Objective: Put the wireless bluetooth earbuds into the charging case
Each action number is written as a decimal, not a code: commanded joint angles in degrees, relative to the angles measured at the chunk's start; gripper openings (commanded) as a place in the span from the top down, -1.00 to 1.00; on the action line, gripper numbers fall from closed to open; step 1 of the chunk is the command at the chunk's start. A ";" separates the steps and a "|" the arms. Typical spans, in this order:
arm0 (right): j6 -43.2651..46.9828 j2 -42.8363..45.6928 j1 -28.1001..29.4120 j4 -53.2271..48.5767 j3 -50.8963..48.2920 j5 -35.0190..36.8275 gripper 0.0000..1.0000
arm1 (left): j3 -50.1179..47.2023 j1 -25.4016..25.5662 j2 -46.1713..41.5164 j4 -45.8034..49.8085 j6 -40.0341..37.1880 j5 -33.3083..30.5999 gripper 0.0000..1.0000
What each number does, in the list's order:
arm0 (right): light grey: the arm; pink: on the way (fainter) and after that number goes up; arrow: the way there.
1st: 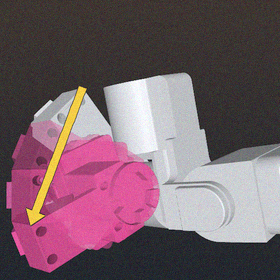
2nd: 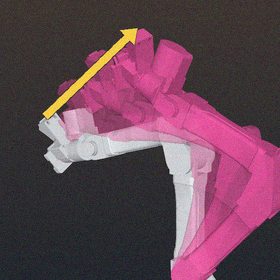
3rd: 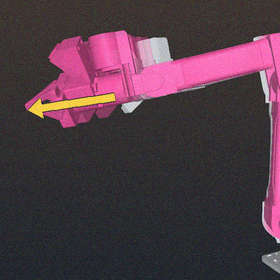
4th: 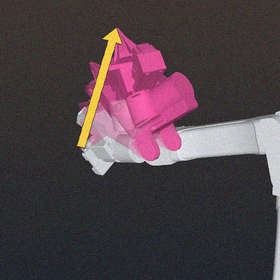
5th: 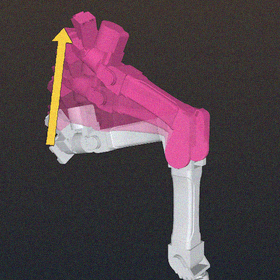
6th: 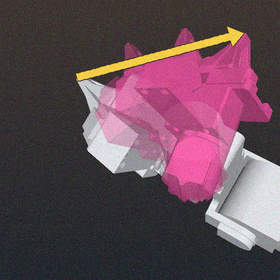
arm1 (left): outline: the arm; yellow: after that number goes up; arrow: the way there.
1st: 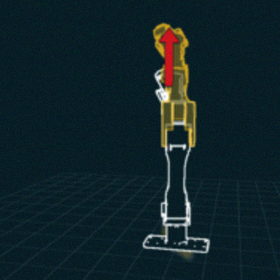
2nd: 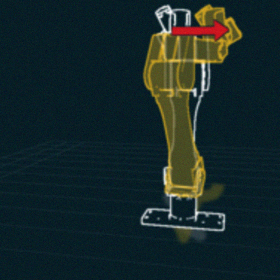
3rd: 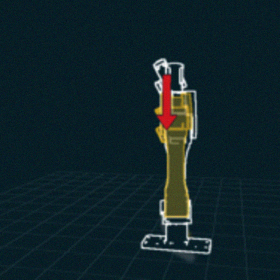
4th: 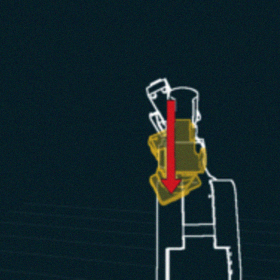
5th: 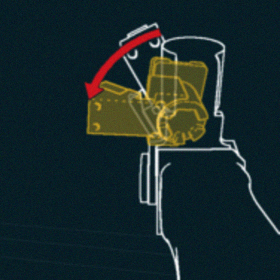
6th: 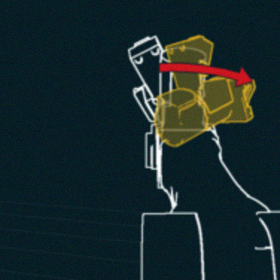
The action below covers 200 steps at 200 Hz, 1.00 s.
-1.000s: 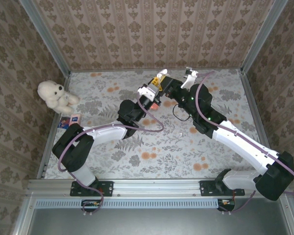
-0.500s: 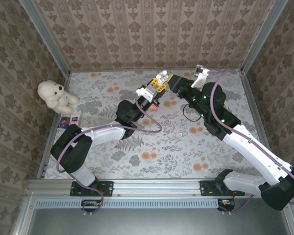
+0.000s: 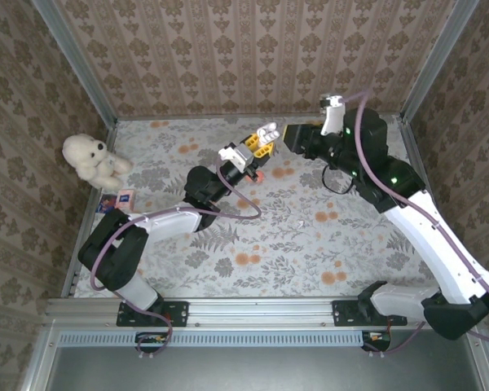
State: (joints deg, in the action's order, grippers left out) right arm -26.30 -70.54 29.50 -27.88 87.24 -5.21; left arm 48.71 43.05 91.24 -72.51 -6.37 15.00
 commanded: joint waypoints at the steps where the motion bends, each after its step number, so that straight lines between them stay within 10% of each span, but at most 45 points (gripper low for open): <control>1: 4.66 -2.64 -0.04 -10.86 3.90 -2.46 0.11 | -0.51 -0.31 -2.27 -2.31 1.93 3.24 1.00; 106: 3.76 -6.62 2.84 -9.62 5.77 -4.06 0.48 | -1.21 -0.42 -1.64 -2.19 3.12 5.21 1.00; 200: 2.87 -8.73 3.97 -8.07 8.90 -4.28 0.26 | -1.37 -0.35 -1.64 -2.21 3.93 6.15 1.00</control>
State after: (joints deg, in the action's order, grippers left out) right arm -22.87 -78.63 33.01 -37.47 93.84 -9.08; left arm 47.59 43.03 91.22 -72.49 -3.99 19.77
